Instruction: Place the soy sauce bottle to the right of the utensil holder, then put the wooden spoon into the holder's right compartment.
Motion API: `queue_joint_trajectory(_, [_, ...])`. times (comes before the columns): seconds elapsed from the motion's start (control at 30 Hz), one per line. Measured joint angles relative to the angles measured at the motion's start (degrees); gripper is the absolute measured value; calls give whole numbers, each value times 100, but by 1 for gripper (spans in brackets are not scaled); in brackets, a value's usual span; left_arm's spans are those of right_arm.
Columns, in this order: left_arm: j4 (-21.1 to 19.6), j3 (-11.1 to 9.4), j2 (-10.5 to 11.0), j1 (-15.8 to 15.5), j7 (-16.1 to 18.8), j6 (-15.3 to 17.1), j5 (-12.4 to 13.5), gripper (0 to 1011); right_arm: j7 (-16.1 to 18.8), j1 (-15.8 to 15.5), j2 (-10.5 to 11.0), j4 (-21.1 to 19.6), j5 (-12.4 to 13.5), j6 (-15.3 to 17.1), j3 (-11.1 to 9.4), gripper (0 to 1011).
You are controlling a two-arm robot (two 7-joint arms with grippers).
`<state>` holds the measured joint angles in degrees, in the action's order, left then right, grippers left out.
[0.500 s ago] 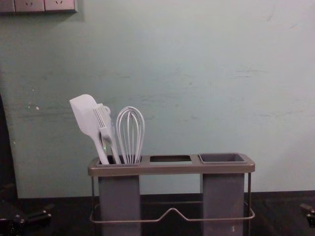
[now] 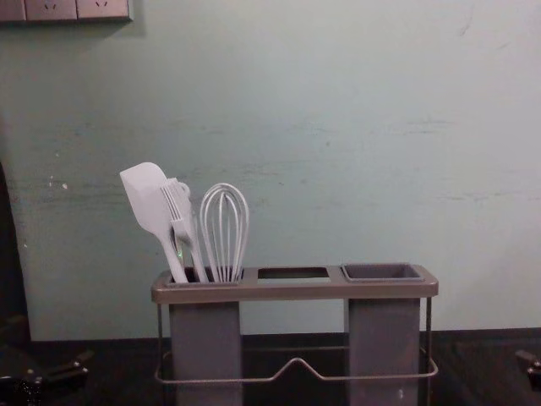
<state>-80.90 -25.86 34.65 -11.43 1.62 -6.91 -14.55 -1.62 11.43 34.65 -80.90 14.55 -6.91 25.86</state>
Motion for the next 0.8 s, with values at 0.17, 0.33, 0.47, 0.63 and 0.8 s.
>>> queue_joint_trajectory(0.17, [0, 0, 0, 0, 0, 0, 0, 1005, 0, 0, 0, 0, 0, 0, 0, 1003])
queue_joint_trajectory(0.33, [0, 0, 0, 0, 0, 0, 0, 1005, 0, 0, 0, 0, 0, 0, 0, 1003])
queue_joint_trajectory(0.47, [0, 0, 0, 0, 0, 0, 0, 1005, 0, 0, 0, 0, 0, 0, 0, 1003])
queue_joint_trajectory(0.63, [0, 0, 0, 0, 0, 0, 0, 1005, 0, 0, 0, 0, 0, 0, 0, 1003])
queue_joint_trajectory(0.8, [0, 0, 0, 0, 0, 0, 0, 1005, 0, 0, 0, 0, 0, 0, 0, 1003])
